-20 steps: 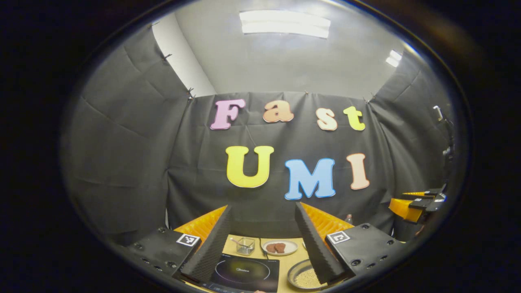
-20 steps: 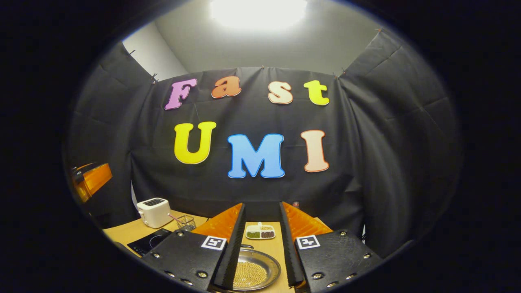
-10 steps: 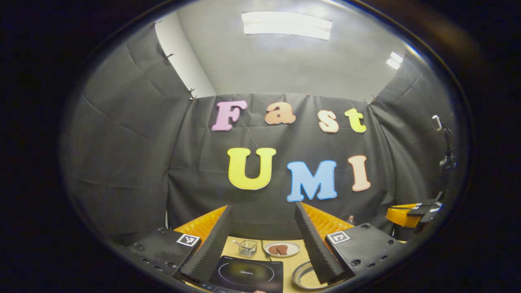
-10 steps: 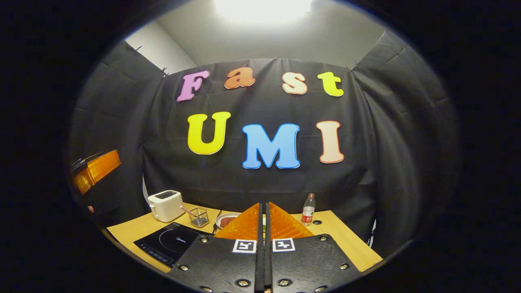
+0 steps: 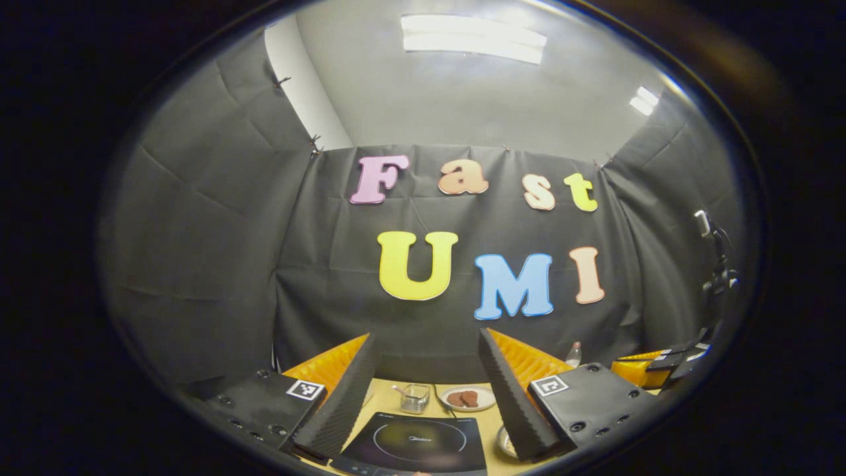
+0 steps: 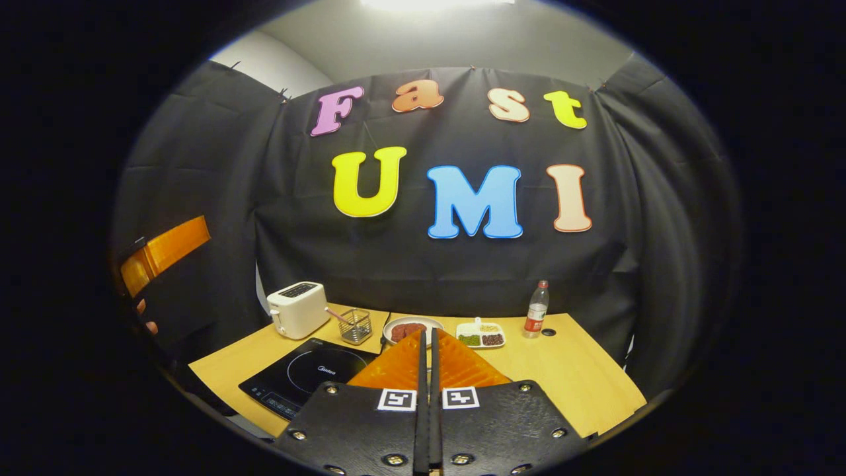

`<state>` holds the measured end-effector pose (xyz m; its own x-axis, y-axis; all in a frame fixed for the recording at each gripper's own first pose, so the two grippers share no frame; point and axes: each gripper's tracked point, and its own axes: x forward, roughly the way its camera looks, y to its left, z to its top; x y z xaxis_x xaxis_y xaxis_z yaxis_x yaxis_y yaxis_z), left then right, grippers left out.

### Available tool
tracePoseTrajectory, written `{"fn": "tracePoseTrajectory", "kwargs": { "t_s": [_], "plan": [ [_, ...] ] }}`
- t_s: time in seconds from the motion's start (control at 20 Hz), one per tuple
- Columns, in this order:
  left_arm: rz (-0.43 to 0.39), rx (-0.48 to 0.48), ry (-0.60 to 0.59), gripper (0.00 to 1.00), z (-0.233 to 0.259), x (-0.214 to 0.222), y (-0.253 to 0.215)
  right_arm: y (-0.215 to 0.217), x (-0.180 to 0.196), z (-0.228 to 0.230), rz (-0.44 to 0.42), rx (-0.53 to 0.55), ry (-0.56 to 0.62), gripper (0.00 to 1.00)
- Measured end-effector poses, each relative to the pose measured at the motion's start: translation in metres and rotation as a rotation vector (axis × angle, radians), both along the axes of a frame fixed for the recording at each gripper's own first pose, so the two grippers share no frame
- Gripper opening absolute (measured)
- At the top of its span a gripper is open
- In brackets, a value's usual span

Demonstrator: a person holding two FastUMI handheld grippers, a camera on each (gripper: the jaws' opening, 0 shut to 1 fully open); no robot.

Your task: First push the handle of the pot to place it horizontally, then grasp the pot with both hands and set it on the induction cooktop.

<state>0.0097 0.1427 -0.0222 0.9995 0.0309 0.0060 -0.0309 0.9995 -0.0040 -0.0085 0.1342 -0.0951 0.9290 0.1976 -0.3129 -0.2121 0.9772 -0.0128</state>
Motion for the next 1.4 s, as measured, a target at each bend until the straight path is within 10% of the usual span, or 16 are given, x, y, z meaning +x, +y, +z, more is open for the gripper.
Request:
{"fn": "tracePoseTrajectory", "kwargs": {
  "t_s": [0.8, 1.4],
  "plan": [
    [0.119, 0.031, 0.062, 0.93, -0.017, 0.003, 0.011, 0.048, -0.041, -0.143, 0.324, -0.036, 0.406, 0.00],
    [0.155, 0.067, 0.084, 1.00, -0.023, 0.010, 0.004, 0.040, -0.069, -0.229, 0.379, -0.038, 0.690, 0.00]
  ]
}}
